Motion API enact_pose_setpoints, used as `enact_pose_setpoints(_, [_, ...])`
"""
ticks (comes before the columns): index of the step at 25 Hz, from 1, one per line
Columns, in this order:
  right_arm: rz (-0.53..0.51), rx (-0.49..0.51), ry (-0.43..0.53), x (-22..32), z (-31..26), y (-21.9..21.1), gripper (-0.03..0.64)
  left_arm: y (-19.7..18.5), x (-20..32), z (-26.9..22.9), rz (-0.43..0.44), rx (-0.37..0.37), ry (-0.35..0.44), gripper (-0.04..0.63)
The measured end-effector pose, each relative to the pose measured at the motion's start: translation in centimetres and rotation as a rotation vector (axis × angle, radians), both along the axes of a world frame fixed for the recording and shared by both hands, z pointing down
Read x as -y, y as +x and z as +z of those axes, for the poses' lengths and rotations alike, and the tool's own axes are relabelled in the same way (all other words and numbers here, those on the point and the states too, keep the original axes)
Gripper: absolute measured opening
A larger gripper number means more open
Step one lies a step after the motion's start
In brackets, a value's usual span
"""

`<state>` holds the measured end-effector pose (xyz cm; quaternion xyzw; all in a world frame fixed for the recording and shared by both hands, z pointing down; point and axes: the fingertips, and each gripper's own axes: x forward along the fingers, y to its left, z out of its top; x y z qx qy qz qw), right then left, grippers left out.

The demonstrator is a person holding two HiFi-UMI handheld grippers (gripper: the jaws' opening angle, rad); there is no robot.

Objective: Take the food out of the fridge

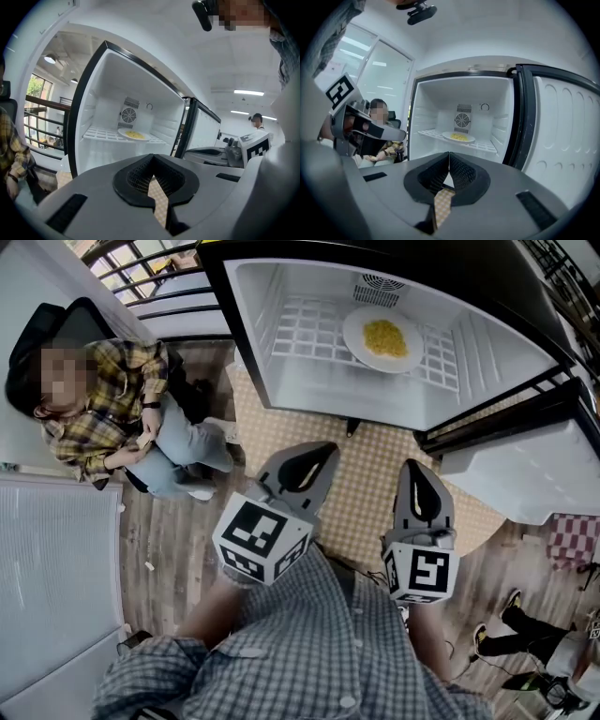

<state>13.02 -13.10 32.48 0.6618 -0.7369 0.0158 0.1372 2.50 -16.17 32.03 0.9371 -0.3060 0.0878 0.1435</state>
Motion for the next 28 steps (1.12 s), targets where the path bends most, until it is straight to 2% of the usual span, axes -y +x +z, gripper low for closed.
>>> enact_pose_setpoints(6, [-0.056,-0.254,0.091,3.5,-1.9,0.9,0.009,0.6,0.4,0.3,-0.048,-0.005,-0.018,0.006])
enact_pose_setpoints(12, [-0.117,-0.534,0.07,6.8,-1.7,0.9,0.011,0.6,0.4,0.6,-0.083,0.006,-0.027,0.006])
enact_pose_setpoints(20, [-0.192,-0.707,0.063,10.1,-0.3,-0.2,0.011,0.2,0.7,0.9,-0.124,0.01,-0.033,0.006])
enact_pose_setpoints(28, [-0.23,-0.829,0.045,12.6,0.9,-0.8,0.012,-0.4,0.6,1.2,-0.147,0.013,-0.041,0.006])
